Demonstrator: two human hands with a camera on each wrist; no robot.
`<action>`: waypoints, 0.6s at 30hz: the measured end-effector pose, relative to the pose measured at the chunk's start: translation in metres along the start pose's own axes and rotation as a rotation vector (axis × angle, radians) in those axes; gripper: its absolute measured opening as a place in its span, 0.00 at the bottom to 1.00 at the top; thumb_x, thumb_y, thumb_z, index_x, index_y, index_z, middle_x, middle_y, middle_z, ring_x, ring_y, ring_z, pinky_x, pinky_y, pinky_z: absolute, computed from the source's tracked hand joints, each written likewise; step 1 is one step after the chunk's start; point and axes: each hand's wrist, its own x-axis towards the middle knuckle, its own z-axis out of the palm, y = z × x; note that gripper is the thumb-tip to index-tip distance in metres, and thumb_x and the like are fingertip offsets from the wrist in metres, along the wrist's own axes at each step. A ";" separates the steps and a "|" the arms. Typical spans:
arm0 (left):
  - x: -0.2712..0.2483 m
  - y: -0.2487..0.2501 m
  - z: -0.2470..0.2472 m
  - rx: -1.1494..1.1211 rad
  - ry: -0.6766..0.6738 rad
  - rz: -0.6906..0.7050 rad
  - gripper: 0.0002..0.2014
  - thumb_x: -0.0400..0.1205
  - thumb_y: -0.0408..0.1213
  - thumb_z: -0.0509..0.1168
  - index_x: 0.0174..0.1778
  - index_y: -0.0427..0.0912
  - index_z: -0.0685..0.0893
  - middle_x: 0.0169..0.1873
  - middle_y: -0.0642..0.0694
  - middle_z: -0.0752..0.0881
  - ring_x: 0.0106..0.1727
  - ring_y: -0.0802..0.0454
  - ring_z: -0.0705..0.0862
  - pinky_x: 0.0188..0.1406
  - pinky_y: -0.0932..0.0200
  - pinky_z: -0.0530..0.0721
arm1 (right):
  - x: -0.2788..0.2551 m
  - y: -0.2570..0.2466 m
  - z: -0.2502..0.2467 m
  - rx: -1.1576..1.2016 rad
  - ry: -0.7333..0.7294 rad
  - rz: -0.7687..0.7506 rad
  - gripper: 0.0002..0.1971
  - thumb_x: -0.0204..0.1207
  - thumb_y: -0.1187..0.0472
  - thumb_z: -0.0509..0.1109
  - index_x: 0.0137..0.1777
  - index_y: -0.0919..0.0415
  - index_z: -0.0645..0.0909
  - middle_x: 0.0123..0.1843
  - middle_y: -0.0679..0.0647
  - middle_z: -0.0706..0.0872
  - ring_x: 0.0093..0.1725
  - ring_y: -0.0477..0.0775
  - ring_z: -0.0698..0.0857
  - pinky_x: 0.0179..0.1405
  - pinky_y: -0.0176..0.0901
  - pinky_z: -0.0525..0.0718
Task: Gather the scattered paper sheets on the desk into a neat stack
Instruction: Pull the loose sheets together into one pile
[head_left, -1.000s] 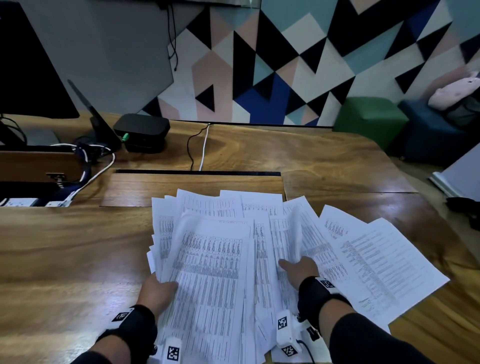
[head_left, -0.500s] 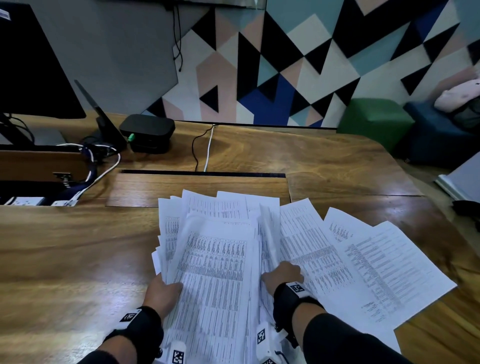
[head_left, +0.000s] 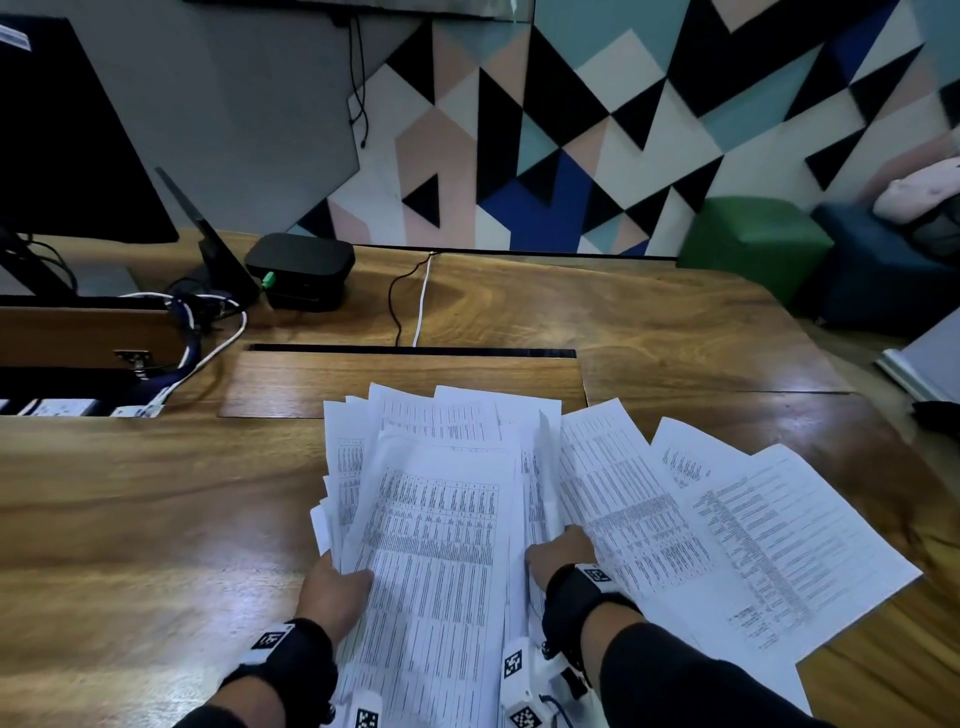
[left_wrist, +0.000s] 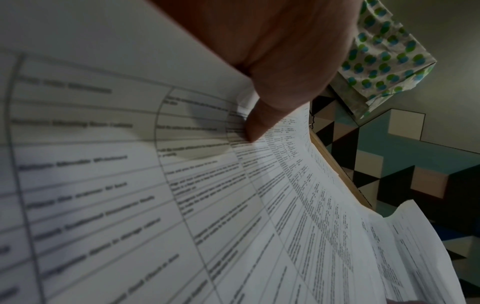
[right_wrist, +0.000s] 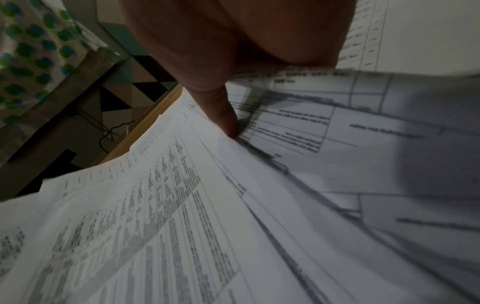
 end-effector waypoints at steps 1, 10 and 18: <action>0.000 0.000 -0.001 0.002 -0.002 0.000 0.08 0.78 0.21 0.64 0.50 0.33 0.83 0.34 0.39 0.85 0.36 0.41 0.83 0.35 0.57 0.80 | -0.001 -0.003 -0.002 0.002 -0.005 0.012 0.25 0.69 0.66 0.69 0.68 0.66 0.75 0.34 0.50 0.76 0.43 0.57 0.85 0.51 0.51 0.89; 0.002 -0.002 -0.002 -0.036 -0.018 -0.022 0.10 0.78 0.21 0.63 0.52 0.34 0.83 0.36 0.38 0.86 0.36 0.40 0.84 0.34 0.56 0.82 | -0.003 -0.007 -0.010 0.275 -0.067 -0.042 0.23 0.76 0.70 0.65 0.71 0.74 0.72 0.55 0.61 0.83 0.49 0.59 0.84 0.44 0.42 0.83; 0.007 -0.006 -0.007 -0.119 -0.066 -0.085 0.10 0.78 0.21 0.65 0.53 0.34 0.84 0.42 0.35 0.89 0.43 0.36 0.87 0.45 0.48 0.86 | -0.030 -0.005 -0.061 0.306 -0.095 -0.302 0.07 0.76 0.70 0.67 0.50 0.69 0.85 0.43 0.63 0.86 0.43 0.60 0.85 0.50 0.54 0.86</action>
